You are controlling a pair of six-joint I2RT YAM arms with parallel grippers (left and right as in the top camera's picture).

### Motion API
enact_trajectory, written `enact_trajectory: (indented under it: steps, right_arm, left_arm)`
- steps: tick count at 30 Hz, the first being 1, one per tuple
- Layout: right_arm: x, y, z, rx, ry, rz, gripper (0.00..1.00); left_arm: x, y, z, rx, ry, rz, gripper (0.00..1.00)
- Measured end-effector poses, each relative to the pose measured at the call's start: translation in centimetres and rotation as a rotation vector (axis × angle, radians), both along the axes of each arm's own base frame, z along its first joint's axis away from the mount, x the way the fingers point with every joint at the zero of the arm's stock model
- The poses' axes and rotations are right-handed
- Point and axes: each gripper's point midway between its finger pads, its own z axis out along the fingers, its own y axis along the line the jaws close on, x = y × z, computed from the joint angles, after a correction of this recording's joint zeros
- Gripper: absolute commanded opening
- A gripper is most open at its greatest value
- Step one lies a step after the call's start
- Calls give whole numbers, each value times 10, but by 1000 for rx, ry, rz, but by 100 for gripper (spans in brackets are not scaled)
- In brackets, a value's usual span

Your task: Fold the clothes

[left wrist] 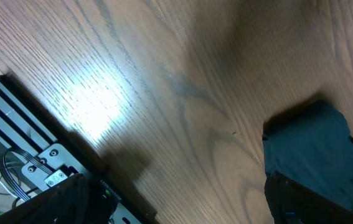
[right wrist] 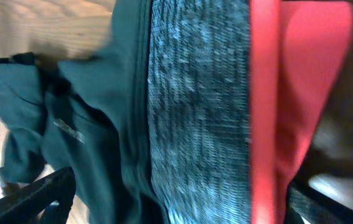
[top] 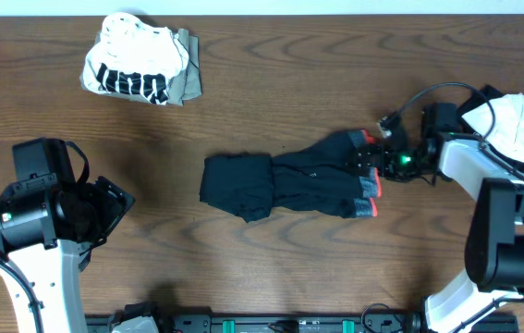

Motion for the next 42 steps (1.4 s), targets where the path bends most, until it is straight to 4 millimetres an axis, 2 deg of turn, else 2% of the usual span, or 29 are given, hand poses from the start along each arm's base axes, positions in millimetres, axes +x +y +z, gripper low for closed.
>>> enact_trajectory:
  steps: [2,4,8,13,17,24,26,32,38,40,42]
  right_arm:
    - [2,13,2,53,4,19,99]
    - [0,23,3,111,14,31,94]
    - [-12,41,3,221,99,35,76]
    - [-29,50,-4,276,214,4,61]
    - [-31,50,-5,279,243,-13,60]
    - [-37,52,-2,301,309,-37,78]
    - [-37,54,0,306,317,-43,80]
    - [-36,58,-1,290,306,-39,71]
    - [-46,78,-5,253,356,-19,66]
    - [-49,82,-7,225,378,-26,61]
    - [-49,84,-10,186,391,-43,46]
  left_arm:
    - [0,0,0,0,0,0,92]
    - [0,0,0,0,0,0,92]
    - [0,0,0,0,0,0,92]
    - [0,0,0,0,1,0,92]
    - [0,0,0,-1,1,0,92]
    - [0,0,0,-1,1,0,92]
    - [0,0,0,-1,1,0,92]
    - [0,0,0,0,1,0,92]
    - [0,0,0,-1,1,0,92]
    - [0,0,0,-1,1,0,92]
    - [0,0,0,-1,1,0,92]
